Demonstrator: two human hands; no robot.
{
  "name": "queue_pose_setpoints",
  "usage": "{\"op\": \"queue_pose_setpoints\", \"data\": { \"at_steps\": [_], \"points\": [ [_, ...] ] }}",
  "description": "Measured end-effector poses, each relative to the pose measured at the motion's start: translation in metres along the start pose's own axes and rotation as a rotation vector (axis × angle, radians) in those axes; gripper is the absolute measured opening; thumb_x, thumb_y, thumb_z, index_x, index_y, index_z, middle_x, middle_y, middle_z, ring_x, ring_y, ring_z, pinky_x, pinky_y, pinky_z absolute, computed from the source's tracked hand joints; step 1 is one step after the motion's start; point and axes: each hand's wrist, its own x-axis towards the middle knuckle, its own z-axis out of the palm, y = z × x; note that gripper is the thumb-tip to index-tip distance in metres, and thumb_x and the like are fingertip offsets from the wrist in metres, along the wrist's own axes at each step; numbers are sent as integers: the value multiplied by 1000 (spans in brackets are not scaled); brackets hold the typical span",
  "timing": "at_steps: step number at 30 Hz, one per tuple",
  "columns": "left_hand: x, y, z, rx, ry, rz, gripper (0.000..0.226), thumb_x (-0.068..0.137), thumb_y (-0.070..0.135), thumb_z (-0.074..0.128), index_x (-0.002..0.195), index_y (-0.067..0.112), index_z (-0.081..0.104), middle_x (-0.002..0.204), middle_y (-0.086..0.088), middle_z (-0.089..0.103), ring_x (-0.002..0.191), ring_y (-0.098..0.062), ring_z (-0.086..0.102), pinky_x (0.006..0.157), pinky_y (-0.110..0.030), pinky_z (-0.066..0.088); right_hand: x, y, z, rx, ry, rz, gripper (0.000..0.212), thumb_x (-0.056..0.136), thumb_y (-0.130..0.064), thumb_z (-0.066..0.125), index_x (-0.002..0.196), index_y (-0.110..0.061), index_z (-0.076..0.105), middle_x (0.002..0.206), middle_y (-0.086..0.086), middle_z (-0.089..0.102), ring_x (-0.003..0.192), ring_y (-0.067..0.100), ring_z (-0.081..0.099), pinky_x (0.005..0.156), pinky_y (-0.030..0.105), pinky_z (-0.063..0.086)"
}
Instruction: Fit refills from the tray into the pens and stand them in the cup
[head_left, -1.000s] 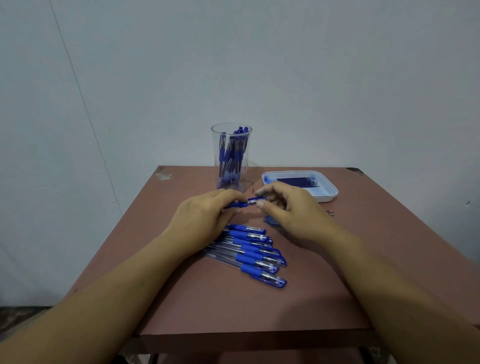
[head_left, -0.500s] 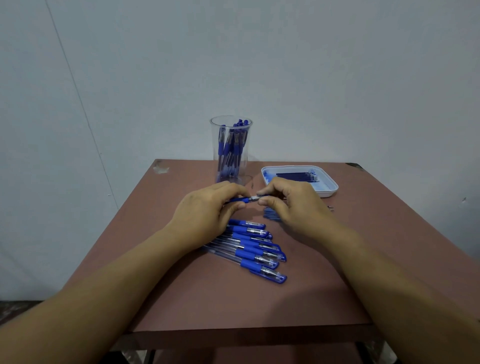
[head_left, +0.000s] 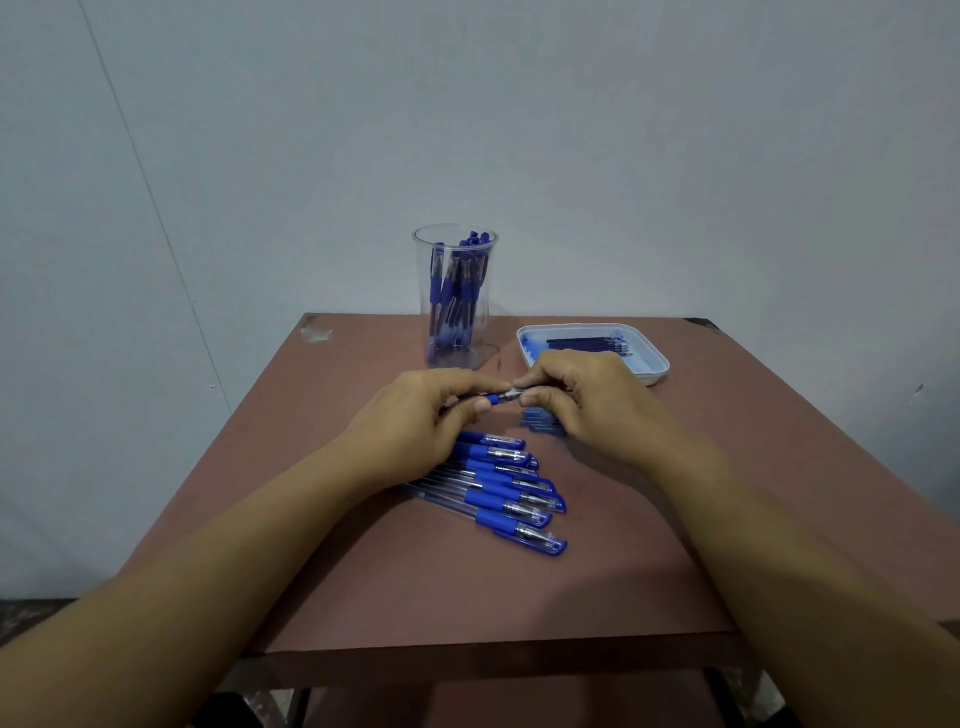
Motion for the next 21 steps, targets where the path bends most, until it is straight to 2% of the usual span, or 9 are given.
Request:
{"op": "queue_pose_setpoints", "data": {
  "at_steps": [2,4,6,8,9,11,14,17,21],
  "points": [
    [-2,-3,-2,6,1,-13,33,98,23,55,123,43,64,95,22,69,78,4,59,72,-20,48,0,8,-7,-8,26,47,8,91,-11,65,92,-16,71,84,-15,66,82,-6,60,68,9,43],
    [-6,-10,-7,16,30,-25,32,98,25,55,123,44,64,100,22,70,81,2,60,74,-24,50,-2,15,-14,-19,26,104,9,92,-13,65,90,-21,69,82,-24,63,84,-11,58,69,6,41],
    [-8,-17,-11,76,75,-21,29,97,31,58,122,42,65,109,19,71,86,-2,63,77,-29,53,-4,16,-17,-37,-17,133,12,91,-20,67,85,-31,64,81,-23,63,82,-8,59,66,8,42],
    [-8,-18,-12,160,129,-10,25,93,38,63,118,37,69,104,15,73,79,-1,61,70,-27,51,-5,14,-16,-49,-73,160,16,88,-27,70,82,-38,60,83,-15,66,78,0,60,66,13,46],
    [-8,-16,-12,189,149,-6,24,91,39,66,114,35,71,99,14,74,72,2,58,65,-21,47,-5,12,-16,-49,-101,172,15,87,-29,72,83,-39,61,85,-13,67,78,1,61,69,16,49],
    [-7,-11,-11,240,157,20,21,88,37,70,108,32,74,92,14,73,63,8,52,61,-12,39,-7,9,-16,-55,-141,177,10,83,-32,75,87,-36,66,89,-14,68,83,0,62,73,18,50],
    [-9,-8,-11,293,132,56,19,87,35,71,105,32,74,92,16,72,64,7,50,63,-7,35,-10,4,-15,-96,-188,166,13,80,-32,76,91,-31,69,87,-19,65,86,-7,58,70,10,43],
    [-12,-7,-13,285,139,52,20,86,33,66,105,33,73,90,18,71,69,0,56,64,-10,38,-12,1,-15,-139,-222,152,12,79,-26,76,88,-29,67,84,-17,62,85,-7,55,68,7,42],
    [-15,-5,-15,262,145,52,30,82,35,56,107,33,72,92,19,70,74,-1,60,66,-17,46,-11,2,-15,-197,-285,179,14,75,-26,76,81,-30,64,79,-13,62,73,0,59,61,14,47]
  ]
}}
